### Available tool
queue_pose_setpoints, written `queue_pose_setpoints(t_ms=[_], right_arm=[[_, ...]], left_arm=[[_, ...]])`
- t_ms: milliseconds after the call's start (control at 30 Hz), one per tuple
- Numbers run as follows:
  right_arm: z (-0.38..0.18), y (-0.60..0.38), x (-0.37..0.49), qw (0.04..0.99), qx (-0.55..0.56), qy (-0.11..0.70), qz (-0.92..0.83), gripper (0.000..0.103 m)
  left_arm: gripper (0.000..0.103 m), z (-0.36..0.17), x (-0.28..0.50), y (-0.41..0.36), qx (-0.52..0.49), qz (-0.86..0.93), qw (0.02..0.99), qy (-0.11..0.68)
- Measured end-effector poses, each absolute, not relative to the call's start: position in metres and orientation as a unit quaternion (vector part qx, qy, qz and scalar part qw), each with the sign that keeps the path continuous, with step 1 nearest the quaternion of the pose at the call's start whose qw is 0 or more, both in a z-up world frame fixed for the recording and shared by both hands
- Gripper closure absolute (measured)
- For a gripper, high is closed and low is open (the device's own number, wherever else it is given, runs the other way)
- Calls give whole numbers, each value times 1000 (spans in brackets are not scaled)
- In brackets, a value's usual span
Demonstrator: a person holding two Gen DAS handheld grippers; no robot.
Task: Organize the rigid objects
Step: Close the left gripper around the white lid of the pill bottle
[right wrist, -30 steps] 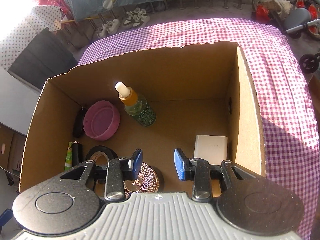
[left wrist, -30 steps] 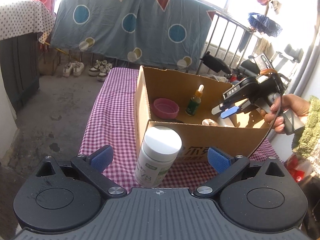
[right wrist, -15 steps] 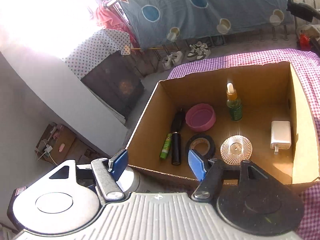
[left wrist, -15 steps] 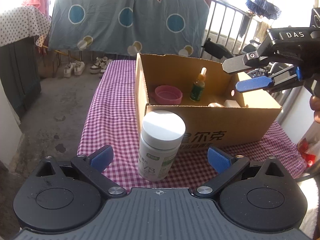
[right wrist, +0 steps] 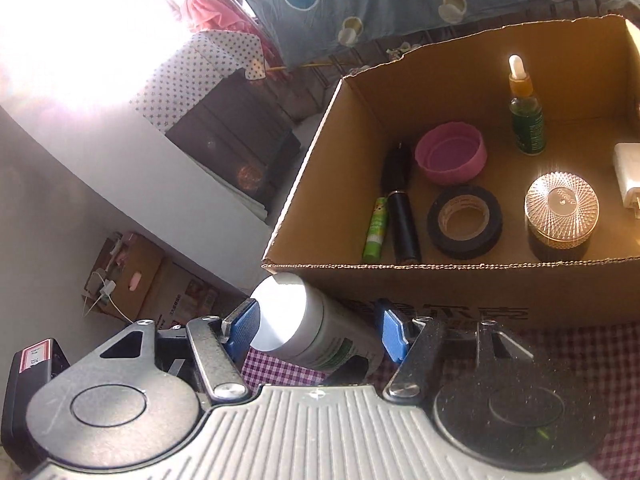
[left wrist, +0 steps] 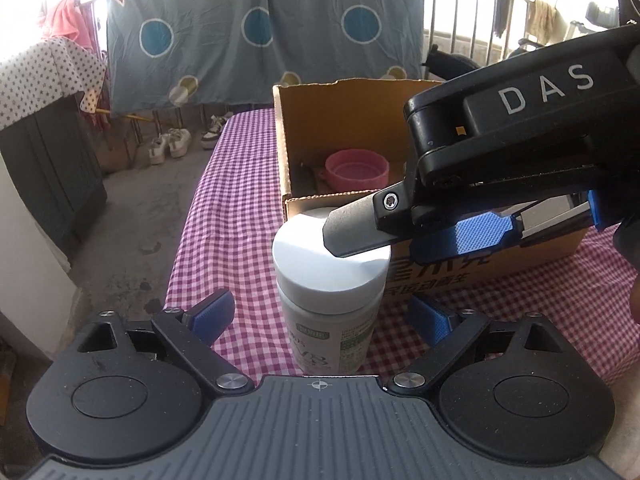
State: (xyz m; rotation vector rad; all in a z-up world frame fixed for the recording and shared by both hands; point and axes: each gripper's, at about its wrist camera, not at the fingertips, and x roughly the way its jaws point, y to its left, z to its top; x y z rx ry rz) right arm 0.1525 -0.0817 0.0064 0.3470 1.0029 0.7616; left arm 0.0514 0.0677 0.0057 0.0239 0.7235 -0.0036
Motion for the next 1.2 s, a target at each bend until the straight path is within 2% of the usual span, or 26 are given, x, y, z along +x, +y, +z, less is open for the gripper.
queue_pose_setpoints(t_ms=[33,100,233,500,1200], right_arm=[[3,-80,155,791,165,471,355,42],[-1,-79,157,785,175,474,359,43],[-2,-77,159,784,176,473,361,44],[-3,-74,156,776,182,480,367,44],[2,-83,143,764,206,473,387,47]], left_arm=[[12,5,52,68,12,-1,935,354],[23,3,55,69,13,0,934,358],[28,1,60,69,7,0,931,366],[49,3,64,69,-4,-7,931,366],[50,14,50,60,3,-5,934,357]])
